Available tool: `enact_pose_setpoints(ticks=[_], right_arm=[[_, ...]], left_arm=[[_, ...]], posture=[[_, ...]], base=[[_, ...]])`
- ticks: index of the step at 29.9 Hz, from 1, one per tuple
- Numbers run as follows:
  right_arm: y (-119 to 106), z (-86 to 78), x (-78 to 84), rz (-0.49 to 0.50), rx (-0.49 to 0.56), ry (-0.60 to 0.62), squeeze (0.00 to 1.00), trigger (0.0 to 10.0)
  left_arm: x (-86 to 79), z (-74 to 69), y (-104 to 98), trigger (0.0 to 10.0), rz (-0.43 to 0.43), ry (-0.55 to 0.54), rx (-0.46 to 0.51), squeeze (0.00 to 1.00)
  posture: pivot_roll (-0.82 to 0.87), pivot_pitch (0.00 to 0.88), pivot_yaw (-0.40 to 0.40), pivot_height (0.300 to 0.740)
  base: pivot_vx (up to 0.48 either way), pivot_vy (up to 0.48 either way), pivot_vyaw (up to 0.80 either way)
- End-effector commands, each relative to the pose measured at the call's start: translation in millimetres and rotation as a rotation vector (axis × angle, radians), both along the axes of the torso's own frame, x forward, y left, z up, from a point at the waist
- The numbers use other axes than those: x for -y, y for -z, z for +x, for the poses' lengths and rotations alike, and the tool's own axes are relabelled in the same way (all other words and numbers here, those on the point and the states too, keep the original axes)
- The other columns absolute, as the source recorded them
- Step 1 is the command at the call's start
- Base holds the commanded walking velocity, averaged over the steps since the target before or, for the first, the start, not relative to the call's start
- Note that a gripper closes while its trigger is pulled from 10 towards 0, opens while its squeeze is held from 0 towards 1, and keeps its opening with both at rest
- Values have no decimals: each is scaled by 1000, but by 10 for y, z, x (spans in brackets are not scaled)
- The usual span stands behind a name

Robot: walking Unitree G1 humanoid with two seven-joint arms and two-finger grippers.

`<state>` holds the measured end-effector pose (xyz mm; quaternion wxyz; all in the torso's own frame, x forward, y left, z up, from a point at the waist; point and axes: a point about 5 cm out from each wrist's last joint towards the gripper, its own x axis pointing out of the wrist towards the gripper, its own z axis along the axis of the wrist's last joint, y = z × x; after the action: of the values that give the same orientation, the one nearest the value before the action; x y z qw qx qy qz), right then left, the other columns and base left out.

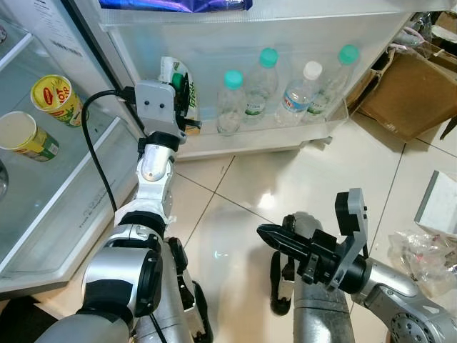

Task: Restocking fridge

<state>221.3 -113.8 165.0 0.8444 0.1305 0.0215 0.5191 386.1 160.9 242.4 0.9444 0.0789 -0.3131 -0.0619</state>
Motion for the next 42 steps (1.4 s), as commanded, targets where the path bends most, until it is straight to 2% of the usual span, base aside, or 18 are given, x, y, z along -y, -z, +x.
enact_pose_setpoints(ticks=[1, 7, 13, 14, 16, 17, 18, 19, 23, 28, 34, 36, 42], right_arm=[[62, -47, 2, 1, -38, -12, 0, 10000], [56, -12, -1, 2, -28, -14, 0, 10000], [50, 44, -13, 4, -13, -22, 0, 10000], [48, 54, -18, 6, -10, -25, 0, 10000], [41, 74, -29, 9, -4, -33, 0, 10000], [41, 82, -33, 10, -2, -37, 0, 10000], [37, 86, -37, 11, 0, -40, 0, 10000], [37, 91, -39, 11, 2, -45, 0, 10000], [34, 97, -40, 11, 6, -52, 0, 10000], [17, 108, -34, 20, 21, -82, 0, 10000], [6, 118, -42, 26, 32, -101, 0, 10000], [-17, 136, -39, 35, 44, -121, 0, 10000], [-2, 183, -16, 30, 57, -128, 0, 10000]], left_arm=[[-97, -7, 290, 10000, 3, -33, -124, 1000], [-140, -18, 153, 10000, -13, -45, -54, 1000], [-164, -114, 62, 10000, -26, -32, 43, 1000], [-181, -142, 60, 10000, -26, -31, 56, 933], [-238, -197, 74, 10000, -36, -34, 66, 443], [-260, -220, 92, 10000, -38, -35, 64, 165], [-278, -250, 112, 10000, -33, -34, 65, 165], [-298, -284, 142, 10000, -23, -32, 64, 0], [-333, -343, 179, 10000, -9, -28, 61, 0], [-450, -510, 197, 10000, 10, -21, 59, 0], [-543, -591, 199, 10000, 15, -42, 43, 0], [-688, -691, 234, 10000, 33, -79, 24, 0], [-820, -851, 324, 10000, 48, -124, -16, 0]], posture=[[-286, 575, -34, 550], [-276, 555, -30, 550], [-258, 528, -22, 550], [-253, 518, -20, 550], [-248, 509, -17, 550], [-244, 502, -16, 550], [-243, 500, -15, 550], [-238, 492, -14, 550], [-235, 487, -11, 550], [-219, 454, 2, 550], [-214, 430, 15, 550], [-198, 409, 21, 550], [-175, 375, 29, 550]], base=[[0, 0, 0], [0, 0, 0], [0, 0, 0], [0, 0, 0], [0, 0, 0], [0, 0, 0], [0, 0, 0], [0, 0, 0], [0, 0, 0], [0, 0, 0], [0, 0, 0], [0, 0, 0], [0, 0, 0]])
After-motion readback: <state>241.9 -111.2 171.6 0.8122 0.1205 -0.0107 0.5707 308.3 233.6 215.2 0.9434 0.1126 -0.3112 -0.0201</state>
